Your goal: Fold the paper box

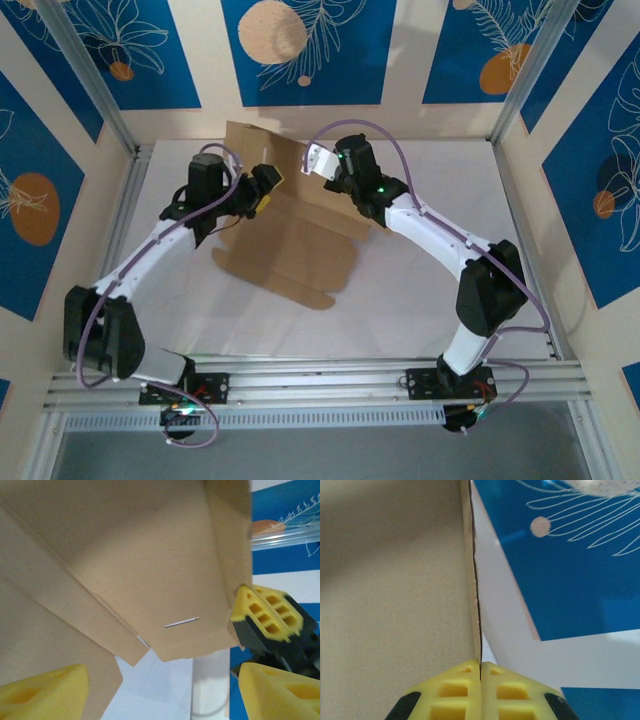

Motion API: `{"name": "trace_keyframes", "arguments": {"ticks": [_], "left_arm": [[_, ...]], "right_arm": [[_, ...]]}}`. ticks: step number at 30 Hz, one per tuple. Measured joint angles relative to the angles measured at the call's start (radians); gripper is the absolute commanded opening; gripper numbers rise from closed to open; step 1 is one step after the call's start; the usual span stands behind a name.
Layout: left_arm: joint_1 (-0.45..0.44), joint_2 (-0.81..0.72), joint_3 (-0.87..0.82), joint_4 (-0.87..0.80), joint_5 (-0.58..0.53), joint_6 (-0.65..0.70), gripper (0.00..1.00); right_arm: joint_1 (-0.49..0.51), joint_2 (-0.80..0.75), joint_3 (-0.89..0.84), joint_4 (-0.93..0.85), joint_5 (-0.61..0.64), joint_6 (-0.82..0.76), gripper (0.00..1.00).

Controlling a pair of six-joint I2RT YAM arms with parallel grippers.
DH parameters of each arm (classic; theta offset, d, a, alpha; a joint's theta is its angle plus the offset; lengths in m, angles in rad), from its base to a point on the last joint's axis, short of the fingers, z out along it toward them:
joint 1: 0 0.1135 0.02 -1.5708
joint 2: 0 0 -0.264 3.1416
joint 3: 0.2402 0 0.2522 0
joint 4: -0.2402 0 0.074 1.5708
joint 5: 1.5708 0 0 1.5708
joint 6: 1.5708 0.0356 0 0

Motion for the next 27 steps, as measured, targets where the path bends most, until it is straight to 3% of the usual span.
{"name": "trace_keyframes", "arguments": {"ticks": [8, 13, 27], "left_arm": [[-0.012, 0.114, 0.029, 0.248, -0.001, -0.174, 0.69], [-0.012, 0.129, 0.071, 0.358, -0.012, -0.219, 0.7], [-0.012, 0.267, 0.173, 0.358, -0.038, -0.24, 0.69]], "right_arm": [[0.034, 0.011, 0.0, 0.08, 0.032, -0.045, 0.0], [0.037, 0.013, 0.0, 0.088, 0.031, -0.052, 0.0], [0.04, 0.013, -0.019, 0.127, 0.031, -0.051, 0.0]]}}
